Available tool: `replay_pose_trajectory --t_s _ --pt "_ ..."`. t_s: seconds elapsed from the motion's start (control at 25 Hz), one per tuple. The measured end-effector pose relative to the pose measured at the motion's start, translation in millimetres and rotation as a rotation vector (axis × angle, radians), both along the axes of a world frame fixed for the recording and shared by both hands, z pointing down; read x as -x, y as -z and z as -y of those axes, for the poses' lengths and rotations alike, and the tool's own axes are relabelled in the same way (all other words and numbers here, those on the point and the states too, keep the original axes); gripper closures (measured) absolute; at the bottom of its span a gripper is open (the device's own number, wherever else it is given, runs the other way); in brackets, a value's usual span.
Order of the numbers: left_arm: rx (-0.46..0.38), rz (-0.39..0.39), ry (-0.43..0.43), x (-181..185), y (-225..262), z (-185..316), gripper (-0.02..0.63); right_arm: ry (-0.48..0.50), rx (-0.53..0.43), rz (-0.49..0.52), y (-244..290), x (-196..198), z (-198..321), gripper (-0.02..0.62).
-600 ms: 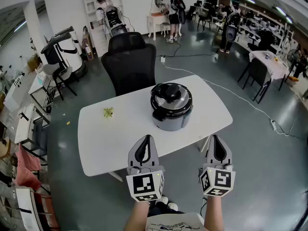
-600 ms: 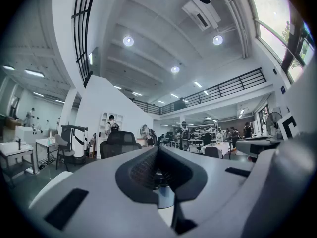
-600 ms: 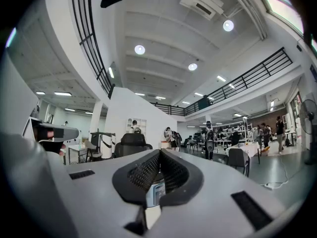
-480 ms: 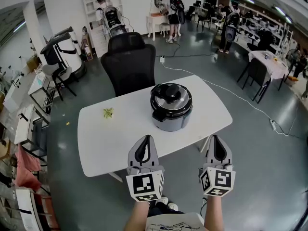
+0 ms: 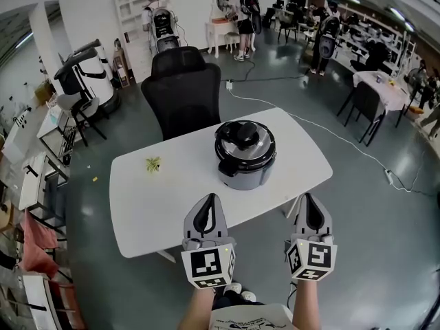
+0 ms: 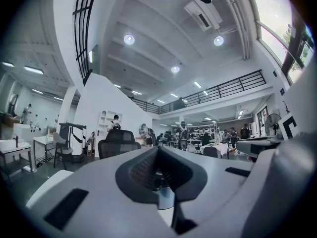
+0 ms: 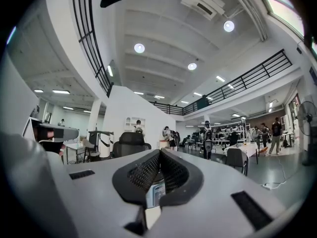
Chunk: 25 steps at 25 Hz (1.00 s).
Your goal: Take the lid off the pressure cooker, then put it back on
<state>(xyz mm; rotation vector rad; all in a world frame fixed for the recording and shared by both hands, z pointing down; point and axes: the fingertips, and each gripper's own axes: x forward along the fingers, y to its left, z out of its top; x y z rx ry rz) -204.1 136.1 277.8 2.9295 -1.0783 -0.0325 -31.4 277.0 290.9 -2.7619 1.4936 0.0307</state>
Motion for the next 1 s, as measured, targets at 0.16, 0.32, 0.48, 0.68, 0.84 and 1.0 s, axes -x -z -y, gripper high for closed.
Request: replay_pose_trajectory --t_s 0.16,0.32,0.48,0.68,0.84,1.0 --pt "0.016 -0.019 0.01 -2.3 -2.5 15.0 0.592 -0.001 -0.004 -0.003 -0.9 -3.7 10.8 0.586" --pt "0.064 -0.055 0.006 -5.7 -10.2 35.6 0.587 0.006 0.005 -0.013 -3.8 -7.9 27.0 0.572" --pt "0.103 -0.068 -0.007 -11.2 -22.5 50.8 0.472 0.015 0.009 -0.016 -10.0 -12.2 39.9 0.515" --pt "0.122 -0.086 -0.02 -13.5 -29.1 62.5 0.394 0.03 0.012 -0.013 -16.0 -11.2 52.5 0.454" --pt "0.129 -0.078 -0.027 -20.6 -33.4 71.9 0.385 0.034 0.019 -0.012 -18.0 -15.7 63.4 0.446" --pt "0.138 -0.07 -0.022 -27.3 -38.0 82.3 0.385 0.042 0.03 -0.006 -21.8 -22.8 75.0 0.433"
